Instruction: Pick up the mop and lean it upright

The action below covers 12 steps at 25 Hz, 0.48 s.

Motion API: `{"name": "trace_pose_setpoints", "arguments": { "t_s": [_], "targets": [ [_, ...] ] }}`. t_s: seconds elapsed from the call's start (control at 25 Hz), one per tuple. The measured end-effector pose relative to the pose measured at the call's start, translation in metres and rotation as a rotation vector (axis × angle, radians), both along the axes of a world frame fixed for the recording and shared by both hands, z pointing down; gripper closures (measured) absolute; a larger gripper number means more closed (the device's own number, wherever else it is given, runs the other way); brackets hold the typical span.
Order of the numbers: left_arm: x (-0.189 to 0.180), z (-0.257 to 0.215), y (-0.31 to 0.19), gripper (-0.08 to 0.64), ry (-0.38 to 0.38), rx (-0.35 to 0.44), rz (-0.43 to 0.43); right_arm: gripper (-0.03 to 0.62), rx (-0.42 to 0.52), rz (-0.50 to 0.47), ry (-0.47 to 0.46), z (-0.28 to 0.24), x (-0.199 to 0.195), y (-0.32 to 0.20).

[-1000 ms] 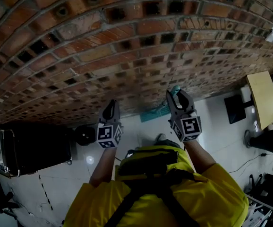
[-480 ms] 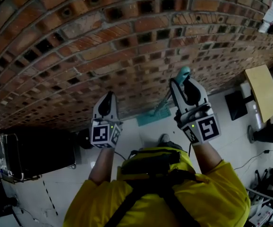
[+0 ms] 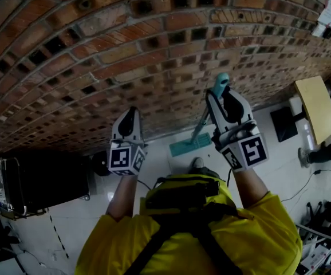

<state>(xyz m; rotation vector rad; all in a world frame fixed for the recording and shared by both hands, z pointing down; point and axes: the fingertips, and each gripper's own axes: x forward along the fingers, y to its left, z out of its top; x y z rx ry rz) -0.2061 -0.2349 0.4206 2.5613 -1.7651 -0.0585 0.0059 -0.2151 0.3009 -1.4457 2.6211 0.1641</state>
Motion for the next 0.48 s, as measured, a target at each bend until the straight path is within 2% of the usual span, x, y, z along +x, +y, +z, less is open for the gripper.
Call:
{"name": "trace_pose_setpoints", "arguments": {
  "t_s": [0.12,0.2,0.48],
  "targets": [
    [0.003,0.007,0.002,0.535,0.009,-0.014,0.015,0.476,-0.024,0.001,0.025,0.019,0.002,-0.003],
    [0.005,0.013,0.004,0.535,0.016,-0.028,0.022,0.476,-0.064,0.003,0.058,0.051,0.005,-0.011],
    [0.011,0.045,0.011,0.535,0.018,-0.088,0.034,0.476,-0.293,0.048,0.119,0.221,0.007,-0.054]
  ]
}}
